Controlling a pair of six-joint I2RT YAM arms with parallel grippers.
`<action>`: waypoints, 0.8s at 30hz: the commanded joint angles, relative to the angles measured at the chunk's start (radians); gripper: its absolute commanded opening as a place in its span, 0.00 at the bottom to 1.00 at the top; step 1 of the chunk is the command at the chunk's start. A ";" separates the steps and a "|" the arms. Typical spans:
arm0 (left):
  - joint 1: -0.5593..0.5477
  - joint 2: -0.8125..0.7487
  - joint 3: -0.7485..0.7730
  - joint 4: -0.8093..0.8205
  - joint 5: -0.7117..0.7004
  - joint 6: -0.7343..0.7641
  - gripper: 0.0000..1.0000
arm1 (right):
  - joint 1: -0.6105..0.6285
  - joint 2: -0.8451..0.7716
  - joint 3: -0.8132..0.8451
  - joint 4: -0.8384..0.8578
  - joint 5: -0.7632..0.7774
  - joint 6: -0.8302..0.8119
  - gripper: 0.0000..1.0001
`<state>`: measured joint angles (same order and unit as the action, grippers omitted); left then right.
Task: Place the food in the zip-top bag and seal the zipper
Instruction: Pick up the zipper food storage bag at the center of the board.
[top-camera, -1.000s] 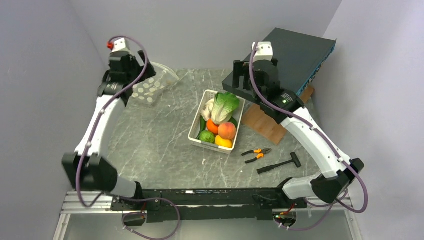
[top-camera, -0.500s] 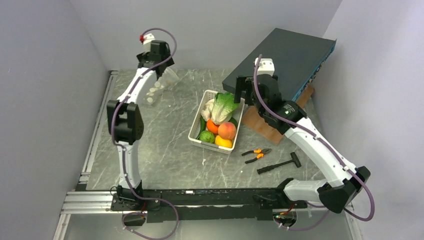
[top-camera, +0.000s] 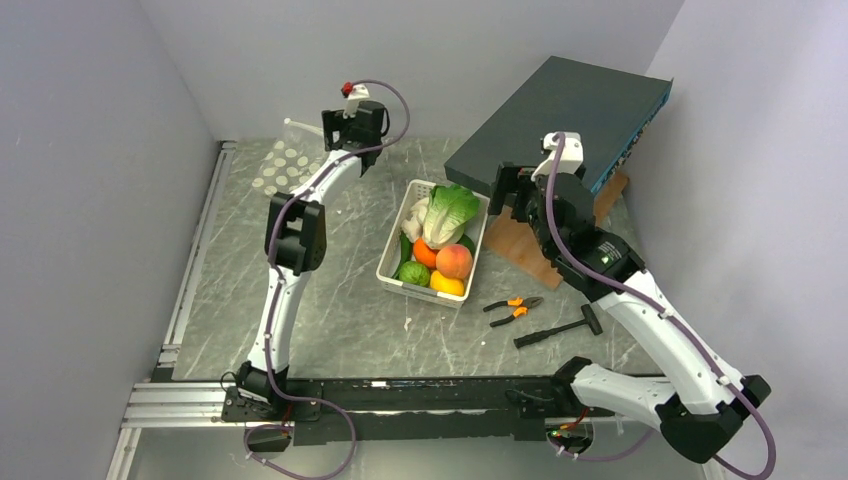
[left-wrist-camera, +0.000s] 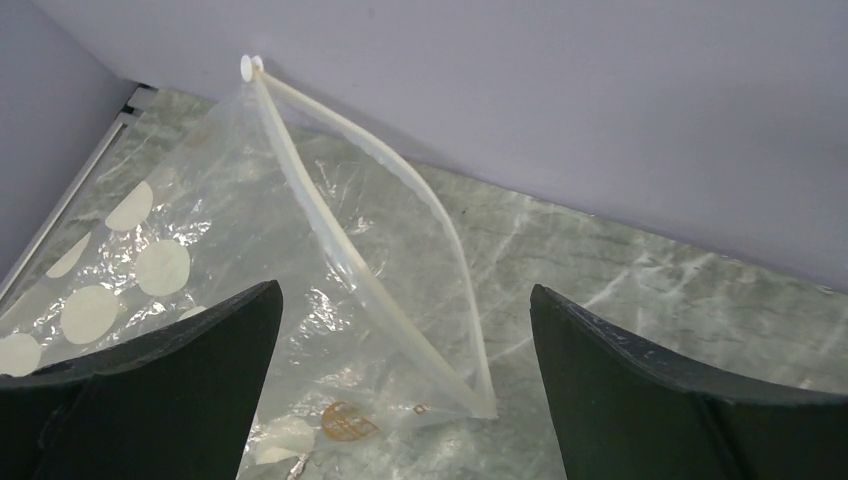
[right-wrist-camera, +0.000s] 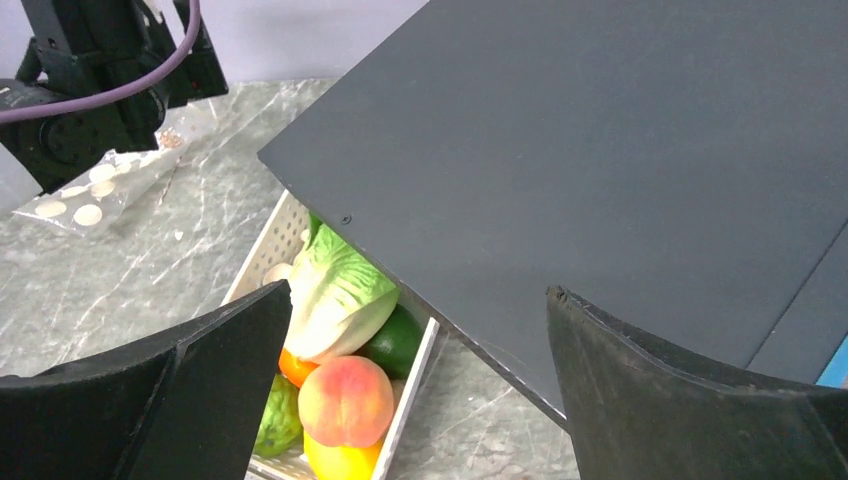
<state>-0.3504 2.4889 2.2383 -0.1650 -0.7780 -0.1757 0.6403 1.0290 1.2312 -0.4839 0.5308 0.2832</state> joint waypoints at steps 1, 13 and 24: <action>0.033 0.028 0.080 -0.053 -0.037 -0.051 1.00 | 0.001 -0.049 -0.041 0.097 0.031 -0.030 1.00; 0.124 0.063 0.167 -0.360 0.180 -0.235 0.70 | 0.002 -0.066 -0.077 0.145 0.000 -0.039 1.00; 0.142 -0.251 -0.152 -0.360 0.257 -0.138 0.00 | 0.002 0.002 -0.051 0.061 -0.084 0.034 1.00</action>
<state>-0.2001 2.4329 2.1136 -0.5034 -0.5816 -0.3767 0.6403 1.0012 1.1393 -0.3923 0.5034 0.2653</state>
